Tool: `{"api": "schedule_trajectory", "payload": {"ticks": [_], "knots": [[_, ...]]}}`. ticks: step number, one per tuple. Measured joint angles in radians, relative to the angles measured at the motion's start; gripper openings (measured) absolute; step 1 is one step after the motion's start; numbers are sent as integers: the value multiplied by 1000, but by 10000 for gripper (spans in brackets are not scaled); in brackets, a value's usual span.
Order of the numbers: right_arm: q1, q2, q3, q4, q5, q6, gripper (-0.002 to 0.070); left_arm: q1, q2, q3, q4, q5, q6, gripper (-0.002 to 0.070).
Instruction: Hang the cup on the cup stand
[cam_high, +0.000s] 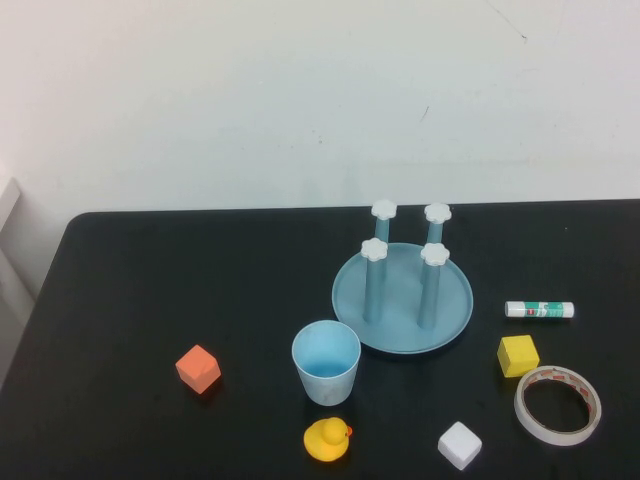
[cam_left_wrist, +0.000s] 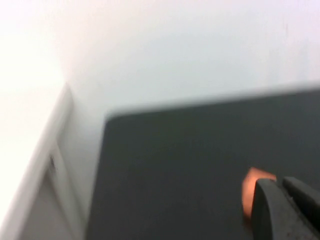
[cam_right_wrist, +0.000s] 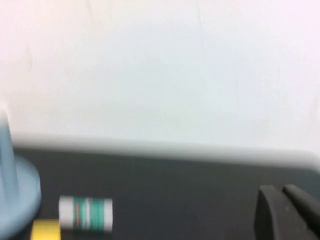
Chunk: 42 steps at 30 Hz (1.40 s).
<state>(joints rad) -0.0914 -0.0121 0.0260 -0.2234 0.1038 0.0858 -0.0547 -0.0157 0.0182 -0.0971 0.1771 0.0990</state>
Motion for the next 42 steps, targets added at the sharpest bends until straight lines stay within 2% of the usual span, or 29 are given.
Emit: {"api": "schedule_trajectory", "payload": {"ticks": [10,13,18,20,21,25,31,36,42], "knots": [[0,0,4,-20,-642,-9,-2,0,0,0,0,-510,0,-1],[0,0,4,2,-707,-48,-2,0,0,0,0,-615,0,-1],[0,0,4,1,-694,-60,-2,0,0,0,9,-724,-9,-1],[0,0,-2,-5,-646,-61,-2,0,0,0,42,-726,-21,-1],[0,0,-51,-32,-499,-62,-2,0,0,-27,76,-632,-25,-1],[0,0,-221,-138,-186,-62,-2,0,0,-200,119,-306,-31,-1],[0,91,-493,-106,214,-68,-2,0,0,-401,149,70,-3,-1],[0,288,-587,63,463,-244,-2,0,0,-419,151,211,-1,-1],[0,555,-591,422,569,-503,-2,0,0,-361,123,235,-1,-1]]}}
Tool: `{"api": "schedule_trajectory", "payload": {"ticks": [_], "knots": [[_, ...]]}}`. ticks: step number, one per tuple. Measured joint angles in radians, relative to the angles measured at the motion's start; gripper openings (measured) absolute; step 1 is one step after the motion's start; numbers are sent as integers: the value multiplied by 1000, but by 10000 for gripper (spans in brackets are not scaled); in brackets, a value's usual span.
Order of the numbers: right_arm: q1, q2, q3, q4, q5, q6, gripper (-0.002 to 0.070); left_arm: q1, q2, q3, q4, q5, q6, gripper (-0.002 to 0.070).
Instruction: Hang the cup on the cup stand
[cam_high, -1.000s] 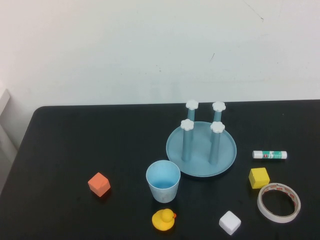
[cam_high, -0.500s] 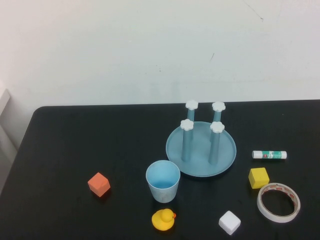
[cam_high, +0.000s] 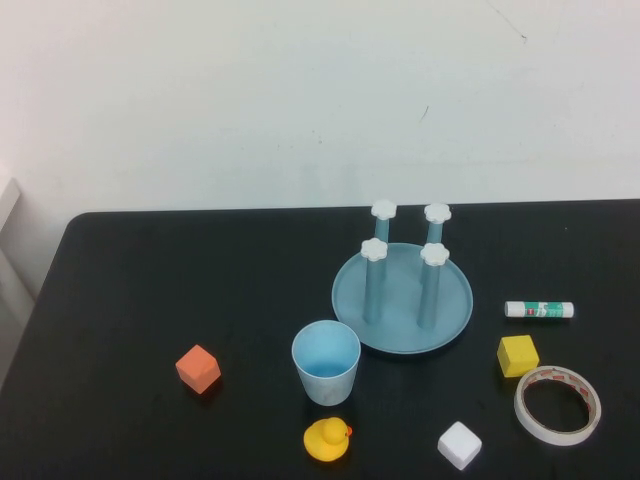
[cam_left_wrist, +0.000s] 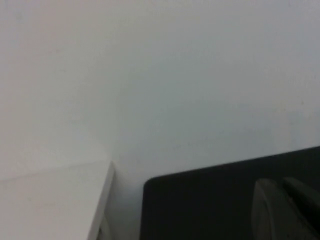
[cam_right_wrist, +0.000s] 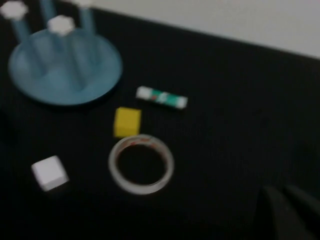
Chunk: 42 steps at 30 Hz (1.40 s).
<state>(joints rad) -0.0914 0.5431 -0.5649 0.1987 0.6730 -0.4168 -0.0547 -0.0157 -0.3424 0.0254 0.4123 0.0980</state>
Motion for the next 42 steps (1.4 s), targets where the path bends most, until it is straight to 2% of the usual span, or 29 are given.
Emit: {"api": "schedule_trajectory", "payload": {"ticks": [3,10,13,16,20,21,23,26,33,36,42], "knots": [[0,148,0,198,7,-191,-2,0,0,59,-45,5,0,-1],[21,442,0,743,-50,-759,-2,0,0,109,-74,-31,0,-1],[87,567,-2,881,-88,-885,-2,0,0,109,-76,-32,0,-1],[195,683,-22,933,-124,-924,-2,0,0,109,-76,-34,0,-1],[390,815,-87,1001,-183,-938,-2,0,0,109,-78,-34,0,-1],[488,889,-140,1014,-227,-935,-1,0,0,109,-78,-34,0,-1],[557,960,-195,1021,-241,-918,5,0,0,109,-78,-34,0,-1],[637,1055,-285,1024,-243,-887,62,0,0,109,-78,-34,0,-1],[677,1221,-435,963,-290,-817,345,0,0,109,-78,-29,0,-1],[677,1292,-496,948,-374,-799,389,0,0,109,-78,-16,0,-1],[677,1424,-640,944,-415,-790,402,0,0,109,-78,-15,0,-1]]}}
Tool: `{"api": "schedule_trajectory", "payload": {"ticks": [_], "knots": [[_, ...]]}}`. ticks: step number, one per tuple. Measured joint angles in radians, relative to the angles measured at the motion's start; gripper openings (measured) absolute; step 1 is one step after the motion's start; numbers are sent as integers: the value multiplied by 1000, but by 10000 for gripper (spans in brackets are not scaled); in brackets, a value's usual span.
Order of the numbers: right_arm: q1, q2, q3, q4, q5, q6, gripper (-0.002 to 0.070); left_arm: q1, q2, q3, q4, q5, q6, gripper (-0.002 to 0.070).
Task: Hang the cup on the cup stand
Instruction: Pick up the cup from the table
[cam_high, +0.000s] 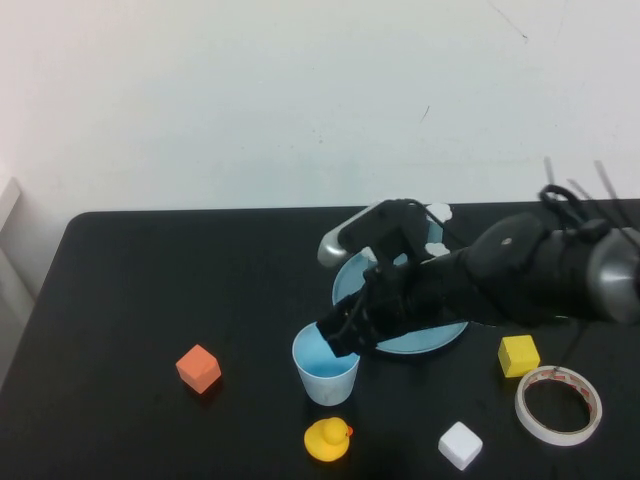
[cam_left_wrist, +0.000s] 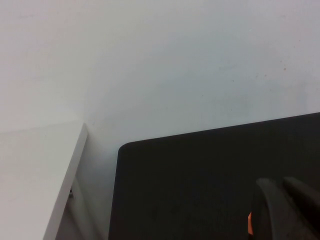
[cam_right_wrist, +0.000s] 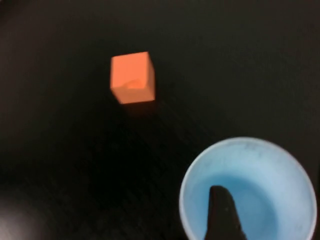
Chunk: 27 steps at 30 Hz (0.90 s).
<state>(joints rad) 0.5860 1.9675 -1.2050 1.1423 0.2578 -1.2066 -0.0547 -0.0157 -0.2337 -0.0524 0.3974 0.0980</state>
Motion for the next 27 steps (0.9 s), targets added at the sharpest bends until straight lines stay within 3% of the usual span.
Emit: {"api": "schedule_trajectory", "payload": {"ticks": [27], "knots": [[-19,228,-45,43,-55,2,394,0,0,0,3,0,2,-1]]}}
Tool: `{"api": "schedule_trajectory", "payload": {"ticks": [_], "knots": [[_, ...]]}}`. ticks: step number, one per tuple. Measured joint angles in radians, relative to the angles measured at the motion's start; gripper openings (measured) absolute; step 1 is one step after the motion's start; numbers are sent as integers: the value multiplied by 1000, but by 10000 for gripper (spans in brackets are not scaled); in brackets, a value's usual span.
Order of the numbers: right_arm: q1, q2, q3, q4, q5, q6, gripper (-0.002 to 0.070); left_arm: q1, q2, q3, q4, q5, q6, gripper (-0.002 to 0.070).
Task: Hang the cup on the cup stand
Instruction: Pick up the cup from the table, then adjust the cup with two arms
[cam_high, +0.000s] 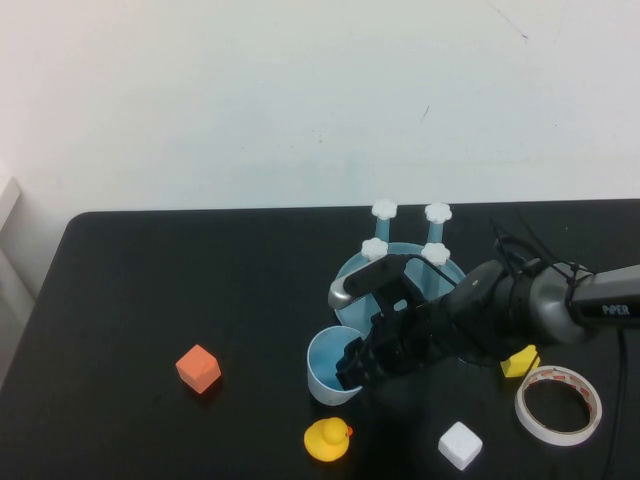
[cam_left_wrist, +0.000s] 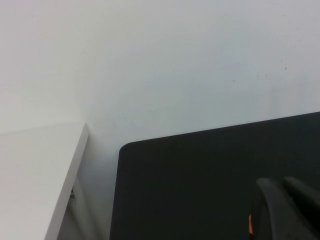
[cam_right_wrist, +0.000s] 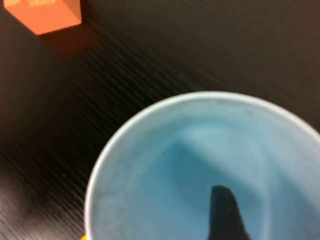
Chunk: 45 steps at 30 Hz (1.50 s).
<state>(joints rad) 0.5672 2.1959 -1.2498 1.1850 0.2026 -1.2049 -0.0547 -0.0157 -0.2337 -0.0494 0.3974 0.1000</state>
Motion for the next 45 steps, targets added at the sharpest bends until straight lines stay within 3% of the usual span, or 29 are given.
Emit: {"api": "schedule_trajectory", "payload": {"ticks": [3,9,12,21,24,27,32,34,37,45], "knots": [[0,2,0,10,2,0,318,0,0,0,0,0,0,-1],[0,2,-2,15,6,0,62,0,0,0,0,0,0,-1],[0,2,-2,17,22,0,27,0,0,0,0,0,0,-1],[8,-162,-2,30,96,-48,23,0,0,0,-46,-19,-2,-2],[22,-271,-2,67,108,-104,23,0,0,0,-272,-23,-4,13],[45,-367,-2,142,134,-189,22,0,0,0,-620,-25,-4,103],[78,-480,-2,315,254,-389,22,0,0,0,-1251,-56,-6,496],[91,-495,-2,405,325,-474,22,0,0,0,-1473,-84,-14,611],[118,-502,-2,480,430,-575,22,0,0,0,-1608,-134,-54,669],[227,-502,-4,496,475,-681,22,0,0,2,-1661,-148,-183,691]]}}
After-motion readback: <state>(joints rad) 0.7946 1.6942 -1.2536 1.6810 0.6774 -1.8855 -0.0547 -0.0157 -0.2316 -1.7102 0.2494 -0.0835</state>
